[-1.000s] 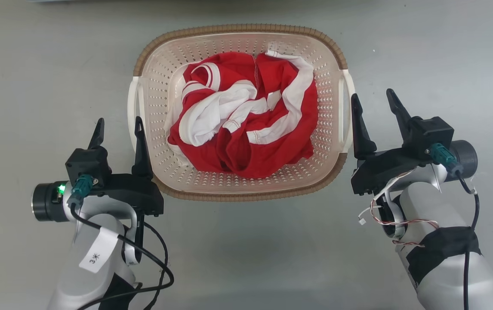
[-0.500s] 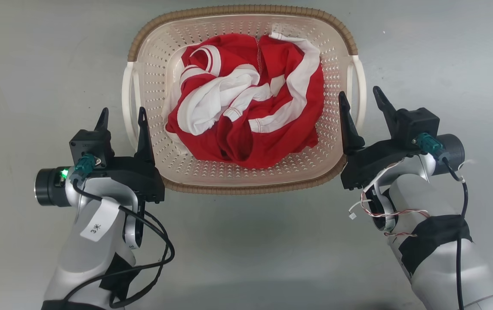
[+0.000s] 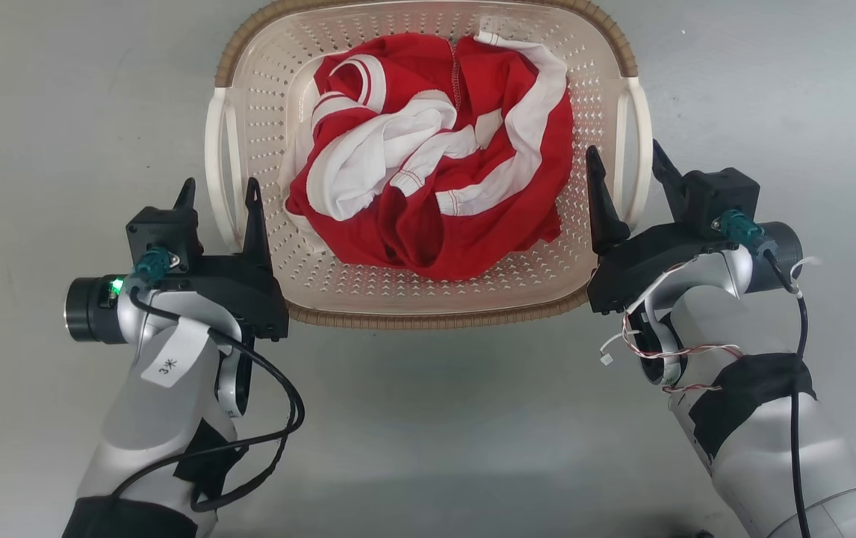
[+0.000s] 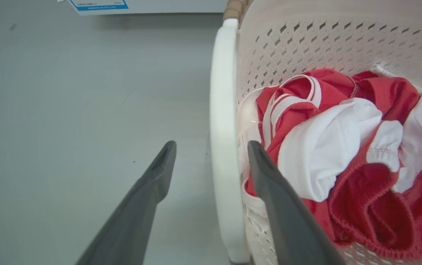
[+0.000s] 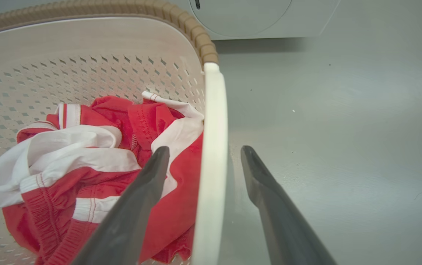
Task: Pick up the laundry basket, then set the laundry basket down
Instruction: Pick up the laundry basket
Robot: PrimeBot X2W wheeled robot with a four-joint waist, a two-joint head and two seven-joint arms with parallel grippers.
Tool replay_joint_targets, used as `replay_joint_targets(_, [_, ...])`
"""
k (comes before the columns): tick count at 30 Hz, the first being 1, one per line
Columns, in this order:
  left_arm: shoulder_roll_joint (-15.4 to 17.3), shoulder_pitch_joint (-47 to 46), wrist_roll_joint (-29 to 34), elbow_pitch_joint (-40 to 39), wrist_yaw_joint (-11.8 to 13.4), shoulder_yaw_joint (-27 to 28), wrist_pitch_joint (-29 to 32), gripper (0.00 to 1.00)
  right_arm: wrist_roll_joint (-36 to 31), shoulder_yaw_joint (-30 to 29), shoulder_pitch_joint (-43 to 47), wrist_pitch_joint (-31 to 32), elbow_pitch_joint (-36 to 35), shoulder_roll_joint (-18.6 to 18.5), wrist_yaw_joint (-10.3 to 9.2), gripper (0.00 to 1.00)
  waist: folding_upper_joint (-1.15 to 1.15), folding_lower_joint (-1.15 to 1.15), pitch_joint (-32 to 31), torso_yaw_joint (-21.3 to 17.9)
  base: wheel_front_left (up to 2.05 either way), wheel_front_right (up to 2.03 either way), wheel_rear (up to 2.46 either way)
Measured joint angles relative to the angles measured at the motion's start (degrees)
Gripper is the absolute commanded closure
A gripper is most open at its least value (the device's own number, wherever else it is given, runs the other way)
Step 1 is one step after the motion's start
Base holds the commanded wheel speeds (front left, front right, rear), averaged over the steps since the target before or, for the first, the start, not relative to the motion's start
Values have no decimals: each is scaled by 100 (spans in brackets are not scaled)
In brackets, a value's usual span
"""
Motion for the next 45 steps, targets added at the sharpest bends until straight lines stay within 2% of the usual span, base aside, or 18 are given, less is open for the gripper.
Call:
replay_joint_targets(31, [-4, -498, -487, 569, 0, -541, -5, 0, 847, 866, -423, 0, 435, -3, -151, 0, 0, 0, 225, 10, 0, 0, 0])
replay_joint_targets(32, [-4, -502, -512, 583, 0, -558, -5, 9, 873, 898, -455, -1, 438, -3, -151, 0, 0, 0, 227, 12, 0, 0, 0])
replay_joint_targets(33, [-4, -504, -531, 593, 1, -576, -5, 48, 905, 926, -479, -1, 437, -3, -151, 12, 0, 0, 229, 13, 0, 0, 0])
replay_joint_targets(34, [-4, -506, -549, 604, 1, -597, -5, 56, 936, 956, -493, -1, 442, -3, -151, 24, 0, 0, 231, 14, 0, 0, 0])
replay_joint_targets(35, [-4, -509, -570, 617, 1, -620, -5, 84, 938, 992, -505, -1, 459, -3, -152, 52, 0, 0, 233, 15, 0, 0, 0])
replay_joint_targets(36, [-4, -514, -577, 632, 1, -643, -5, 100, 939, 1018, -515, -1, 482, -9, -159, 62, 0, 1, 234, 15, 0, 0, 0])
replay_joint_targets(37, [-4, -525, -589, 642, 1, -662, -7, 100, 945, 1053, -531, -1, 510, -26, -160, 99, 0, 1, 235, 16, 0, 0, 0])
replay_joint_targets(40, [-26, -567, -744, 669, 10, -680, -7, 100, 1049, 1091, -576, -1, 561, -15, -232, 100, 0, 0, 235, 16, 0, 0, 0])
replay_joint_targets(45, [-19, -572, -829, 705, 11, -759, -8, 100, 1136, 1187, -590, -1, 602, -19, -234, 100, 0, 1, 212, 11, 0, 0, 0])
